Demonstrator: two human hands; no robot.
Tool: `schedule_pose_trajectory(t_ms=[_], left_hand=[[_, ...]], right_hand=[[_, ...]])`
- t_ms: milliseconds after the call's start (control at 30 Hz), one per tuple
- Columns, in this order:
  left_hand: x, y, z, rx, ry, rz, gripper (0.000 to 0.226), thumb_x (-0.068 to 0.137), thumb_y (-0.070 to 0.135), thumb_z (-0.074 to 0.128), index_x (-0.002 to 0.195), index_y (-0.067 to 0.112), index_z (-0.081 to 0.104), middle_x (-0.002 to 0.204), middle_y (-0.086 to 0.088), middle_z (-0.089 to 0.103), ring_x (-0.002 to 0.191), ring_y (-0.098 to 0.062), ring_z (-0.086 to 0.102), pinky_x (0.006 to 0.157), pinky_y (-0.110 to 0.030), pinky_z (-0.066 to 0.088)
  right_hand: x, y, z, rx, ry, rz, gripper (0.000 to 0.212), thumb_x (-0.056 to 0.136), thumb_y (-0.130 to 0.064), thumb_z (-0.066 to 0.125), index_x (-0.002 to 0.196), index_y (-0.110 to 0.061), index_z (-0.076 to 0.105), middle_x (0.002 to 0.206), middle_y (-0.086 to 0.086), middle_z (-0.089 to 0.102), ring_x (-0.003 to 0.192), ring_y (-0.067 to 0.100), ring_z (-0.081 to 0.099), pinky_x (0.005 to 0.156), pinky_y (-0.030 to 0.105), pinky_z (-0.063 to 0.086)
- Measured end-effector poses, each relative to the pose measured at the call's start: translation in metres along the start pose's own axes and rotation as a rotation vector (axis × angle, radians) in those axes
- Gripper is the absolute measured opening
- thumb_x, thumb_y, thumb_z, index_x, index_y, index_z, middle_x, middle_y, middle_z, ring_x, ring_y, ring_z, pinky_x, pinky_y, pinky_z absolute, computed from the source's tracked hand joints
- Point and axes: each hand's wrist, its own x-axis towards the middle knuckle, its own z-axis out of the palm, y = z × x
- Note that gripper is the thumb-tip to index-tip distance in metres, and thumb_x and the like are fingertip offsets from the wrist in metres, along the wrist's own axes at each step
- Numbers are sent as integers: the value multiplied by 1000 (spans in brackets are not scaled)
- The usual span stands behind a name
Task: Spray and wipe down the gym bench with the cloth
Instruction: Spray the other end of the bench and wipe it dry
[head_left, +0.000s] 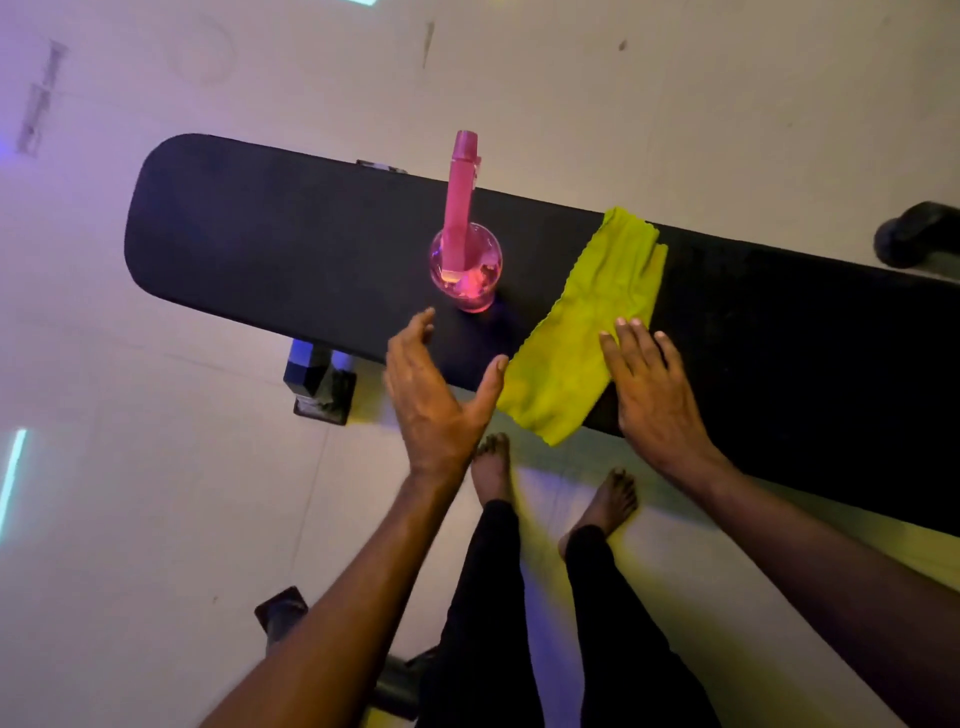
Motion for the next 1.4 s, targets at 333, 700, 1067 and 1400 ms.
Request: schedule_pose_trajectory(t_ms=[333,700,1067,1400], left_hand=[[-54,17,89,512,-534,202,38,99,42,59,126,16,60,116,-12,58,107,-33,53,91,-44,45],[-13,81,62,273,-423,189,18,97,20,65,110,9,73,98,-12,73,92,-31,67,79,-46,53],[35,211,88,129,-780,453,29,93,25,74,121,19,73,107,11,73,97,-6,69,83,-16,51],[14,328,227,319,-910,919,17,97,19,69,107,14,81,100,-6,81,90,-26,77,82,-39,59]], right_hand=[[12,33,-5,49,93,-66,33,93,-8,72,125,-4,68,154,21,56,148,40,48,117,54,43],[5,49,-24,447,120,88,27,82,-10,81,108,-7,71,132,17,72,138,38,59,108,49,45],[-70,140,-55,914,392,508,15,85,-4,77,97,-11,74,87,6,74,81,31,69,69,35,52],[-182,266,-58,1021,551,868,22,95,-4,71,112,-11,82,90,3,78,85,24,75,77,34,60]])
